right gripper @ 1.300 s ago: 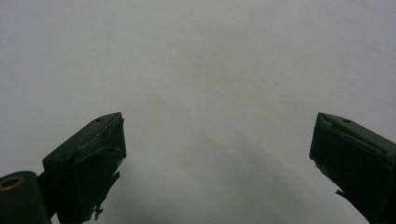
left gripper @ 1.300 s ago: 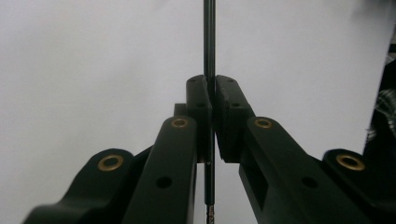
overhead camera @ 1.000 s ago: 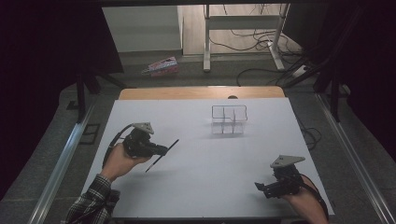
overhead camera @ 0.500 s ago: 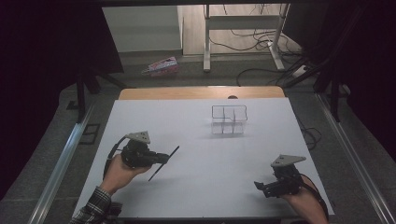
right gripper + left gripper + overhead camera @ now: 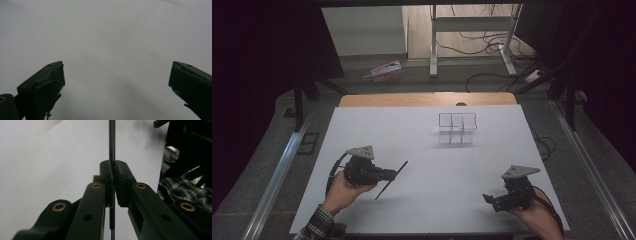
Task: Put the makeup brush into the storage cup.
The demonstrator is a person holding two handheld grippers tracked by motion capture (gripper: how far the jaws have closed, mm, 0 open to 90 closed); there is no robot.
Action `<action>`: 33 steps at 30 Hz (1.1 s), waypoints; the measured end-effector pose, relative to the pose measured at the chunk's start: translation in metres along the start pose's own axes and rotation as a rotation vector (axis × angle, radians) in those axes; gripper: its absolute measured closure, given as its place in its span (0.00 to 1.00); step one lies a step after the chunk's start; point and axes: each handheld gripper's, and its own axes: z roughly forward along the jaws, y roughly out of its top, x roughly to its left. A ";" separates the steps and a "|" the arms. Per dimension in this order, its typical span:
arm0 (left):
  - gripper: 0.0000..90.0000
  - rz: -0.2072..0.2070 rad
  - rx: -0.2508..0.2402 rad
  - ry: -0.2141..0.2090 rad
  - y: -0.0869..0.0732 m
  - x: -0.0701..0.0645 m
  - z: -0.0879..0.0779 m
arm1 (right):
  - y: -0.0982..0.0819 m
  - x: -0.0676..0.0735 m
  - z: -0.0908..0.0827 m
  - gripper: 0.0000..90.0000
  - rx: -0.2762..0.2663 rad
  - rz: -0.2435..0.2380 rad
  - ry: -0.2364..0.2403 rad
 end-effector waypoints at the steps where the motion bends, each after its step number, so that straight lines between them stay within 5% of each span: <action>1: 0.96 0.000 0.000 0.000 0.000 0.000 0.000 | 0.000 0.000 0.000 0.01 0.000 0.000 0.000; 13: 0.95 0.000 0.015 -0.043 -0.001 -0.008 0.012 | 0.008 0.012 -0.002 0.04 0.013 -0.030 0.020; 22: 0.95 -0.005 0.030 -0.079 0.000 -0.011 0.018 | 0.019 0.028 -0.003 0.18 -0.014 -0.178 -0.017; 33: 0.95 -0.018 0.061 -0.094 0.002 -0.010 0.025 | 0.032 0.055 0.006 0.30 -0.001 -0.340 0.002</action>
